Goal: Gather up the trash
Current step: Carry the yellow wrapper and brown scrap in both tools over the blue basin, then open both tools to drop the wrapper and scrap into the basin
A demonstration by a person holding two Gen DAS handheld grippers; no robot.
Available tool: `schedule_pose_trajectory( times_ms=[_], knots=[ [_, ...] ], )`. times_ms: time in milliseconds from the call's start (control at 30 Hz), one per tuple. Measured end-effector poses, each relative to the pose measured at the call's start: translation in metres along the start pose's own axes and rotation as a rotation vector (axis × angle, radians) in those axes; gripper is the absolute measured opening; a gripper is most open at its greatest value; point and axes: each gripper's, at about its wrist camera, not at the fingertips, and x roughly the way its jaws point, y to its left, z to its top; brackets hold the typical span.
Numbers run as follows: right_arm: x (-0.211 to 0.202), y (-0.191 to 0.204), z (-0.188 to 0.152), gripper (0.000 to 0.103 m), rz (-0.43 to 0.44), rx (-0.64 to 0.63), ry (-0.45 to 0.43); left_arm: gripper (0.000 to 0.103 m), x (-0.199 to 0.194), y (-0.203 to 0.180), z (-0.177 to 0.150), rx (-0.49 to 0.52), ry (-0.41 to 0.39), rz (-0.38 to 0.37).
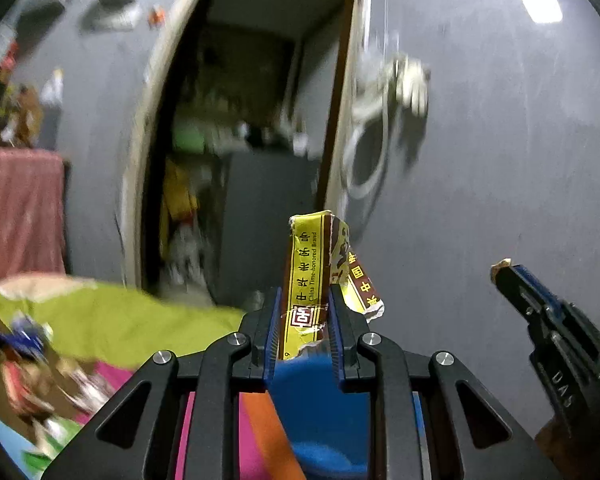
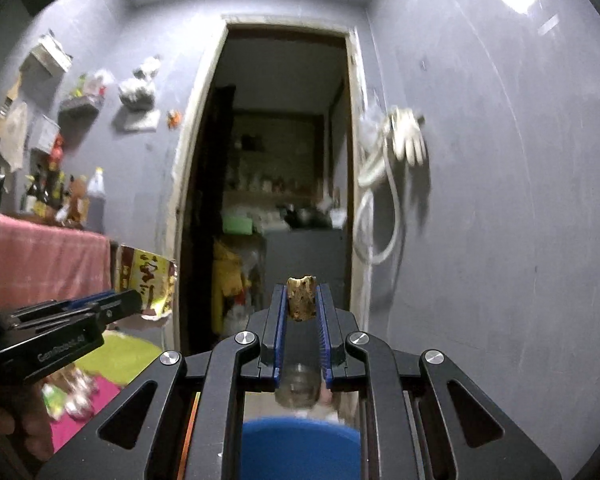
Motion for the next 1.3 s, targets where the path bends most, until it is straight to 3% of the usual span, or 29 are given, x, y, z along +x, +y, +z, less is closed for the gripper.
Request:
schedule_pose_trajectory(
  times_ms=[167,667,933,1100,1133,1200,1300],
  knots=[
    [0.025,-0.023,-0.051,0.012,0.016,0.072,0.19,0.018,0.052,-0.002,-0.03,-0.026,0.204,-0.005],
    [0.055,-0.041,-0.121,0.013,0.037,0.157,0.476,0.018,0.119,-0.012,-0.091,0.016,0.5,0.007],
    [0.057,-0.046,-0.134,0.013,0.042,0.183,0.549,0.019,0.127,-0.012,-0.101,0.03,0.532,0.006],
    [0.059,-0.046,-0.128,0.014,0.038,0.175,0.537,0.022,0.124,-0.005,-0.098,0.013,0.527,-0.008],
    [0.059,-0.047,-0.126,0.018,0.038,0.175,0.531,0.028,0.124,-0.004,-0.097,0.006,0.523,-0.008],
    [0.06,-0.048,-0.124,0.025,0.035,0.182,0.52,0.029,0.121,0.001,-0.094,-0.018,0.507,-0.01],
    [0.058,-0.052,-0.115,0.025,0.029,0.197,0.496,0.029,0.114,0.006,-0.085,-0.045,0.472,-0.015]
  ],
)
